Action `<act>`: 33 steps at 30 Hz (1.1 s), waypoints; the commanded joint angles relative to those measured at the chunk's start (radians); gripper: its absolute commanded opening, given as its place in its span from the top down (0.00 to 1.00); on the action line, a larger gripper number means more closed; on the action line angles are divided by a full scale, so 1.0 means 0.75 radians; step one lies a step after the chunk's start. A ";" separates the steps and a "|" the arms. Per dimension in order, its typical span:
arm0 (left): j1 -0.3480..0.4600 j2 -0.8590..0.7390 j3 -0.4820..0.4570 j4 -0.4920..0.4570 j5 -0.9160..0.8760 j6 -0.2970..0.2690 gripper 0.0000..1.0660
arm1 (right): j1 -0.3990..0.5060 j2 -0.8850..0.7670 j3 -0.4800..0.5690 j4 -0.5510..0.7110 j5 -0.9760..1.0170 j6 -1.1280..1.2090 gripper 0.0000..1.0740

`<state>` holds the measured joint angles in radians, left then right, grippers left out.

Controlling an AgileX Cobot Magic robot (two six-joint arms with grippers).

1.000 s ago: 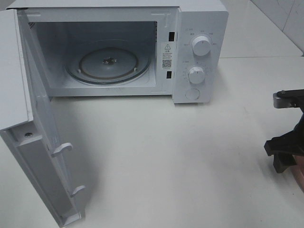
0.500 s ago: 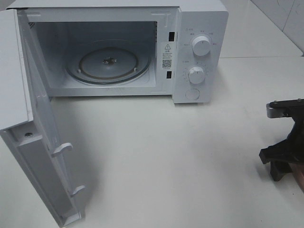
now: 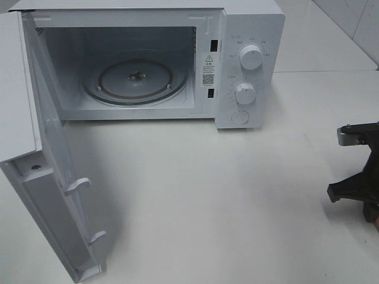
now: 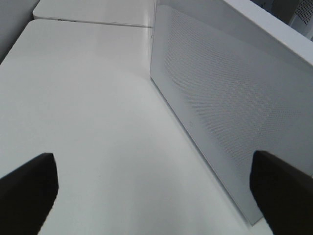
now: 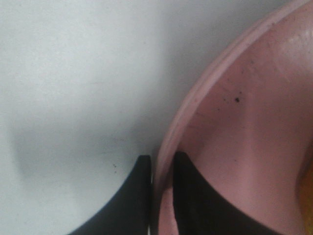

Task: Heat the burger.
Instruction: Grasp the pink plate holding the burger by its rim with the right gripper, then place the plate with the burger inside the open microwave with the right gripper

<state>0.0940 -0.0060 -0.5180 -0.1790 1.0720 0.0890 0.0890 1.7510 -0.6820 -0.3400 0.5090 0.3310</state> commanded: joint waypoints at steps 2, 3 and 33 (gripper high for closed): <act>0.001 -0.011 0.001 -0.009 0.001 -0.008 0.06 | -0.007 0.011 0.009 -0.003 0.000 -0.015 1.00; 0.001 -0.011 0.001 -0.009 0.001 -0.008 0.06 | -0.007 0.011 0.009 -0.001 0.000 -0.013 1.00; 0.001 -0.011 0.001 -0.009 0.001 -0.008 0.06 | 0.313 -0.004 0.009 -0.433 0.288 0.452 1.00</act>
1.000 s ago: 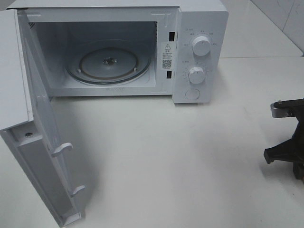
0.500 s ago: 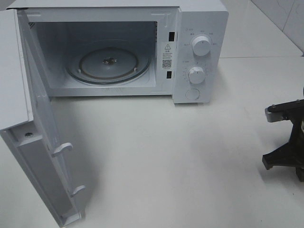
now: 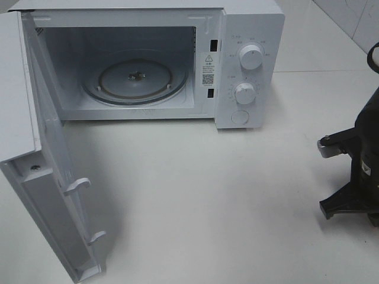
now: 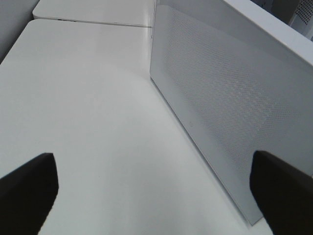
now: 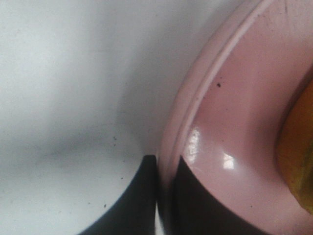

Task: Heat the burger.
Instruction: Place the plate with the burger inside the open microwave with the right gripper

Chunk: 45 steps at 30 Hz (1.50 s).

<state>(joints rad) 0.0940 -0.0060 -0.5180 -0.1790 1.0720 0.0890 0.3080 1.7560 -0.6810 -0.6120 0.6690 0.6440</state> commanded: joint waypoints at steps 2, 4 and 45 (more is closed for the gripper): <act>0.001 -0.011 0.001 -0.009 0.001 -0.008 0.06 | 0.043 -0.024 0.008 -0.092 0.093 0.044 1.00; 0.001 -0.011 0.001 -0.009 0.001 -0.008 0.06 | 0.057 -0.043 0.008 -0.107 0.123 0.049 1.00; 0.001 -0.011 0.001 -0.009 0.001 -0.008 0.06 | 0.391 -0.392 0.079 -0.059 0.412 -0.028 1.00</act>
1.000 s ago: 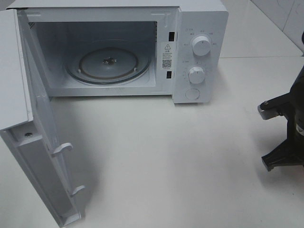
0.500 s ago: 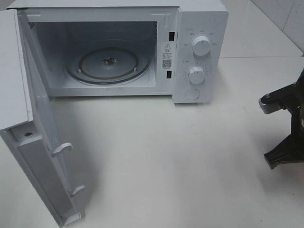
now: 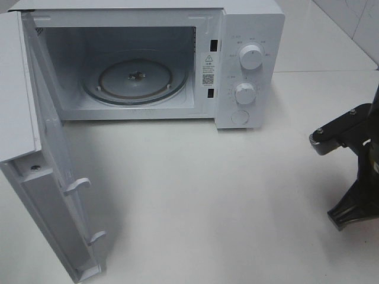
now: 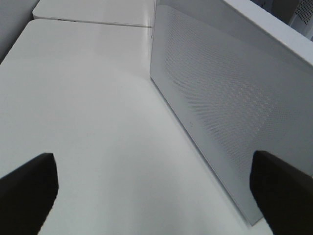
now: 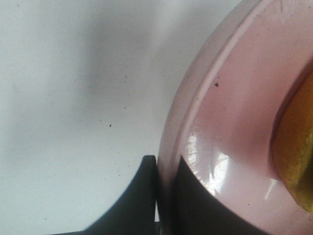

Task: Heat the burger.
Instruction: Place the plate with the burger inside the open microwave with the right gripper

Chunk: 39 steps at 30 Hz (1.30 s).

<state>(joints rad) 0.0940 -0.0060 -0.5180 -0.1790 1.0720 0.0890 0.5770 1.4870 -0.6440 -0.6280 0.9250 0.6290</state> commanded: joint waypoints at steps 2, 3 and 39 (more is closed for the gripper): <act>0.001 -0.011 0.001 -0.009 0.001 -0.008 0.06 | 0.060 -0.056 0.049 -0.035 0.071 -0.008 1.00; 0.001 -0.011 0.001 -0.009 0.001 -0.008 0.06 | 0.089 -0.075 0.065 -0.031 0.072 -0.008 1.00; 0.001 -0.011 0.001 -0.009 0.001 -0.008 0.06 | 0.637 -0.108 0.100 -0.004 0.075 -0.083 1.00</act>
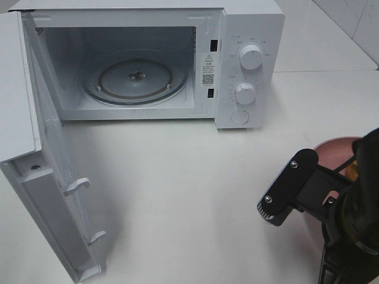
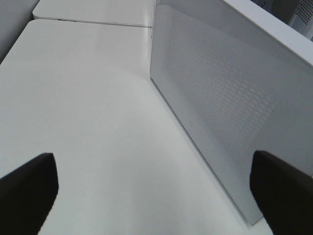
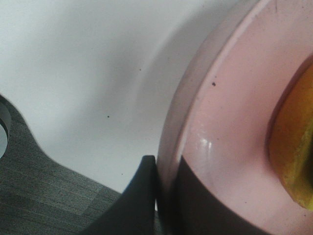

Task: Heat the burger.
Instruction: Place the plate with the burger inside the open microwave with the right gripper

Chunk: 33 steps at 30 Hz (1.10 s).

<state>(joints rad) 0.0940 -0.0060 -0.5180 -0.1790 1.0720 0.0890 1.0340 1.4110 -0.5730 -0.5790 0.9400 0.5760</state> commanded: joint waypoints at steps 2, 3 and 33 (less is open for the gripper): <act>0.001 -0.011 0.001 -0.009 0.001 -0.008 0.06 | 0.051 -0.007 0.005 -0.069 0.055 -0.020 1.00; 0.001 -0.011 0.001 -0.009 0.001 -0.008 0.06 | 0.051 -0.007 0.005 -0.069 0.055 -0.020 1.00; 0.001 -0.011 0.001 -0.009 0.001 -0.008 0.06 | 0.228 -0.007 0.003 -0.244 -0.131 -0.280 1.00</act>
<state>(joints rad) 0.0940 -0.0060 -0.5180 -0.1790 1.0720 0.0890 1.2020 1.4110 -0.5730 -0.7030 0.8550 0.4190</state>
